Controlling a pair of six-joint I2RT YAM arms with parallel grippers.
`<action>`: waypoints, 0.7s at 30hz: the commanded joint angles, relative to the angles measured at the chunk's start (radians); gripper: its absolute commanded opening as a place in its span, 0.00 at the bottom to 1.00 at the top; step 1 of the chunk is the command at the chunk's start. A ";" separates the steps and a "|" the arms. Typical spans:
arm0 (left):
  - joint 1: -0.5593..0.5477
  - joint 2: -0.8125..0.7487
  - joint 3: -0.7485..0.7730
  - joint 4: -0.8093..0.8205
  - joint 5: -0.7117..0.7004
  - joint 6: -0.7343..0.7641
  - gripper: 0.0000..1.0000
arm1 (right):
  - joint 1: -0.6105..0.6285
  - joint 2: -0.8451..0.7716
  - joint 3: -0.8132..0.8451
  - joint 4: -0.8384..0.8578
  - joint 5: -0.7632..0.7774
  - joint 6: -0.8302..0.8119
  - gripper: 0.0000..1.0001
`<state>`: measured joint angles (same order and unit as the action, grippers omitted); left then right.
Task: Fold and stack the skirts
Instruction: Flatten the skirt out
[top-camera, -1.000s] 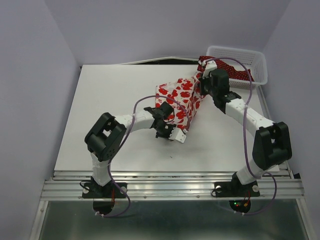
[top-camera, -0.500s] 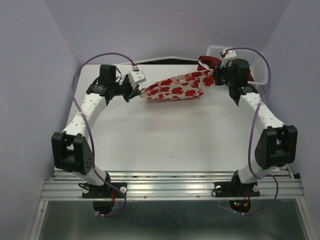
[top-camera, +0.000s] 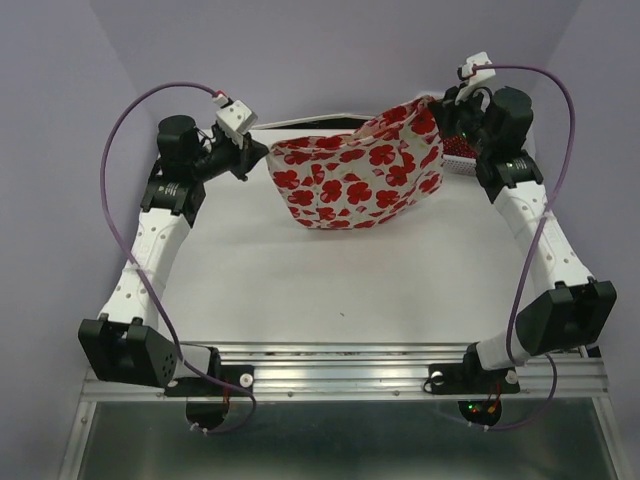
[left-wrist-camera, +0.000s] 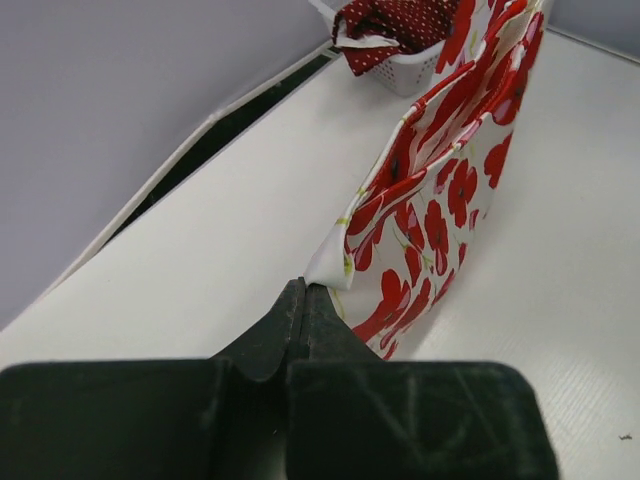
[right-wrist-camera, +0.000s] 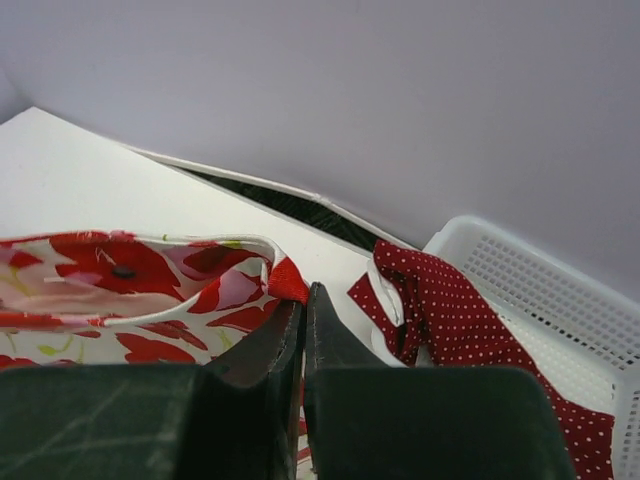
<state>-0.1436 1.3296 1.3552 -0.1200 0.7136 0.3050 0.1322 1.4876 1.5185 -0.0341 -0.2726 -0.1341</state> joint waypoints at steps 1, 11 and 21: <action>0.019 -0.134 -0.017 0.108 -0.051 -0.087 0.00 | -0.002 -0.099 0.026 0.037 0.047 -0.035 0.01; 0.021 -0.273 -0.122 0.071 -0.078 -0.119 0.00 | -0.002 -0.204 -0.067 -0.085 -0.051 -0.035 0.01; 0.068 -0.020 -0.016 0.189 -0.183 -0.084 0.00 | -0.002 0.135 0.179 -0.035 -0.131 0.044 0.01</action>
<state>-0.1143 1.2095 1.2560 -0.0395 0.5751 0.2123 0.1322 1.5200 1.5646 -0.1112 -0.3645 -0.1318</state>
